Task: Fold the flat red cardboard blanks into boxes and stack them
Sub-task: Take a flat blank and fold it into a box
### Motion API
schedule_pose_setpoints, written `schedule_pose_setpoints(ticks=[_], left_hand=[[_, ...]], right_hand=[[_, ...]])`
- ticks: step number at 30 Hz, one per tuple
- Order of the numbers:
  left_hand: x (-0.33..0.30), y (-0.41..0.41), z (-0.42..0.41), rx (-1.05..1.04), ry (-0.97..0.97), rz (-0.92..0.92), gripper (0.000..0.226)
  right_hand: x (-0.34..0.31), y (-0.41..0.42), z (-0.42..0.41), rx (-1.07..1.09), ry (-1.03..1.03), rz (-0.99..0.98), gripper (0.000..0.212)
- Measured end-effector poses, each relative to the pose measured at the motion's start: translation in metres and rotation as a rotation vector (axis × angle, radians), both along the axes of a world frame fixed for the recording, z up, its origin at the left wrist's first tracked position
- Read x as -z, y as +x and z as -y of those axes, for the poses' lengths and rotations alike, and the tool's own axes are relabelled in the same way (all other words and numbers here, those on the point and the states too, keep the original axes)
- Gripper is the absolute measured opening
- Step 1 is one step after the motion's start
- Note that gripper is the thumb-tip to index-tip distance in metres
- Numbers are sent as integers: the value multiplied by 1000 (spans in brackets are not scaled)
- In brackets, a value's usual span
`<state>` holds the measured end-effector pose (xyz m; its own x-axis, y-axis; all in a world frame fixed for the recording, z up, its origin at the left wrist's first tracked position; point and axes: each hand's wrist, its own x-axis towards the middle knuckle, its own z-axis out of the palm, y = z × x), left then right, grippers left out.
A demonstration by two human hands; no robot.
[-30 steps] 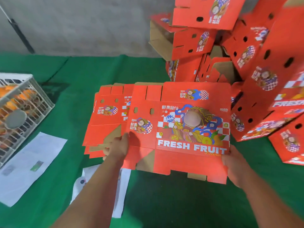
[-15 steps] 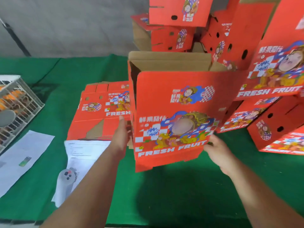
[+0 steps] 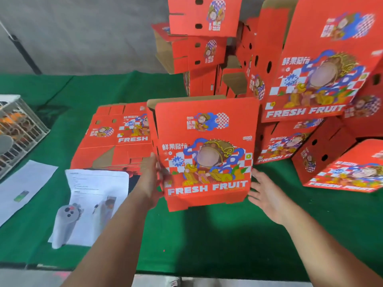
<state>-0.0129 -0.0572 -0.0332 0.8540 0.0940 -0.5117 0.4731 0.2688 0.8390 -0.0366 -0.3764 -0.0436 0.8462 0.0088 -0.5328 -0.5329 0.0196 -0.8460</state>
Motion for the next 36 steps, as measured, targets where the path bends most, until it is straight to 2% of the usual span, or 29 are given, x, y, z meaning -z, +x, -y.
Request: schedule_pose_setpoints(ticks=[2, 5, 9, 11, 12, 14, 15, 17, 19, 21, 23, 25, 26, 28, 31, 35, 36], left_hand=[[-2, -6, 10, 57, 28, 77, 49], [3, -16, 21, 60, 64, 235, 22], [4, -31, 16, -121, 168, 310, 33], [1, -36, 7, -124, 223, 295, 43], [1, -35, 6, -128, 196, 295, 39], [-3, -34, 2, -187, 15, 305, 26], [-4, -31, 1, -207, -84, 320, 27], [-6, -27, -2, -123, -145, 331, 29], [-12, -26, 1, 6, -72, 349, 44], [-11, -24, 2, 76, 42, 345, 46], [-5, -26, -3, 76, 228, 303, 49], [8, -32, -13, 29, 500, 201, 65], [16, -37, -18, -12, 569, 139, 65], [30, -43, -26, -79, 550, 54, 55], [35, -49, -30, -62, 501, 41, 48], [26, -51, -28, -53, 461, 96, 50], [22, -51, -23, -26, 439, 128, 53]], right_hand=[[-2, 0, 0, -31, -67, 27, 17], [-5, -3, 0, -38, -154, 126, 14], [-16, -8, -6, 35, -124, 299, 34], [-25, -7, -14, 76, -81, 333, 27], [-29, -5, -16, 94, -67, 356, 21], [-36, -2, -23, 109, -31, 384, 13], [-39, 1, -25, 106, -26, 396, 13], [-39, 7, -26, 123, 27, 381, 18], [-43, 7, -23, 130, 93, 372, 18], [-46, 3, -21, 113, 71, 351, 16], [-41, 1, -16, 124, 0, 325, 27], [-36, 1, -12, 155, 5, 281, 32], [-35, 1, -11, 169, 21, 257, 33], [-34, 1, -7, 212, 50, 225, 37], [-33, -6, -4, 260, 62, 211, 41], [-34, -10, -9, 212, -102, 271, 13], [-35, -9, -13, 190, -83, 240, 25]])
